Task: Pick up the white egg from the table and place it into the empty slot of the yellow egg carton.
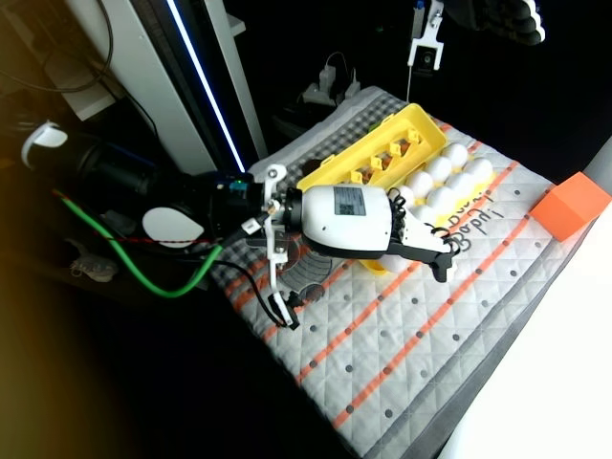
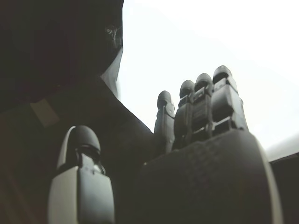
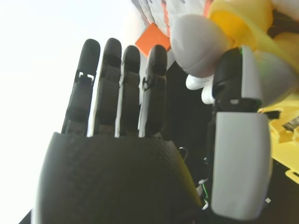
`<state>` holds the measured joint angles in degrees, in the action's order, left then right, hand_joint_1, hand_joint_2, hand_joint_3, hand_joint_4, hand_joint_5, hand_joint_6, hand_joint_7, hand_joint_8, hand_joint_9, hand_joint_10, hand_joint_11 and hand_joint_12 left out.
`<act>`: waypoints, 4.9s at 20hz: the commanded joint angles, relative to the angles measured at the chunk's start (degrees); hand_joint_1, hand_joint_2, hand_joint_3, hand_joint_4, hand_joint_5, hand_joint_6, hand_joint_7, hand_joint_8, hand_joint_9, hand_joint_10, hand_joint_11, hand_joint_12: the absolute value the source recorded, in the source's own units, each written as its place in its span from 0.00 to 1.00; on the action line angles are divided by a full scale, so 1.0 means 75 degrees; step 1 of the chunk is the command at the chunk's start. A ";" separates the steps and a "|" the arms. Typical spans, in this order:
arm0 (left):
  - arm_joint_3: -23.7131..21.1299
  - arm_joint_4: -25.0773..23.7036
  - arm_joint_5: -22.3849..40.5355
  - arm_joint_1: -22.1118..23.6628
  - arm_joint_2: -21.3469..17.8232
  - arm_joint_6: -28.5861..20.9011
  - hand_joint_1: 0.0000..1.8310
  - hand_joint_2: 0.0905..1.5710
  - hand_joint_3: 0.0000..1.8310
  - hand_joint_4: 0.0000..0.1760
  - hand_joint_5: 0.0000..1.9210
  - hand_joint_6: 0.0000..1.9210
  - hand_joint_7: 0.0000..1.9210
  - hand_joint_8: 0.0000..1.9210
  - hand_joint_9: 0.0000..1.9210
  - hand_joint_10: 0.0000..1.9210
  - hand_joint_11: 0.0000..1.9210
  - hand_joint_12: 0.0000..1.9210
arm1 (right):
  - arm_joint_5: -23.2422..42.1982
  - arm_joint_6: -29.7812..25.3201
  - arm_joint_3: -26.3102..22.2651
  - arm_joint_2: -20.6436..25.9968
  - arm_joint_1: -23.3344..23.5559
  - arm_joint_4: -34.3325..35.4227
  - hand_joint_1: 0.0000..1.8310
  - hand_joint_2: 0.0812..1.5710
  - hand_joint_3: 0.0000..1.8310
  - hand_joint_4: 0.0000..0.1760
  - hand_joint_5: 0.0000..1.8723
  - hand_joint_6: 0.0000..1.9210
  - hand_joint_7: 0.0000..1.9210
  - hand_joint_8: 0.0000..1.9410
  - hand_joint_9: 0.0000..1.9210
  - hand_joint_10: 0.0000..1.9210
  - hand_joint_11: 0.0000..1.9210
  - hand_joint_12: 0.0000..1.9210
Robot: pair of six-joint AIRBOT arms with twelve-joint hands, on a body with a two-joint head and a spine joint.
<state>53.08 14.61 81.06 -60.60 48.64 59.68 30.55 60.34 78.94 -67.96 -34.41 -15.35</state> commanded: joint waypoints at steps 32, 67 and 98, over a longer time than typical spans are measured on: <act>-0.0009 0.0013 0.0953 0.0017 -0.0114 -0.0101 0.26 0.56 0.00 0.53 0.12 0.00 0.06 0.00 0.01 0.00 0.00 0.00 | 0.0800 0.0059 -0.0017 0.0275 0.0104 0.0617 0.36 0.39 0.00 0.73 0.07 0.00 0.07 0.00 0.06 0.00 0.00 0.19; 0.0010 0.0207 0.0918 -0.0068 -0.0292 -0.0098 0.10 0.59 0.00 0.56 0.12 0.00 0.06 0.00 0.01 0.00 0.00 0.00 | 0.1593 -0.0194 -0.0363 0.1053 -0.0735 0.1694 0.00 0.46 0.00 0.66 0.07 0.00 0.06 0.00 0.02 0.00 0.00 0.01; -0.0087 0.0279 0.1040 -0.0224 -0.0395 -0.0093 0.00 0.49 0.00 0.68 0.11 0.00 0.02 0.00 0.00 0.00 0.00 0.00 | 0.6142 -0.3628 -0.1020 0.1943 -0.3839 0.2820 0.00 0.49 0.00 0.55 0.09 0.00 0.05 0.00 0.00 0.00 0.00 0.00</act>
<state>52.66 16.88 81.89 -62.46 46.00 59.48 69.54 33.56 71.33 -53.60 -63.86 4.12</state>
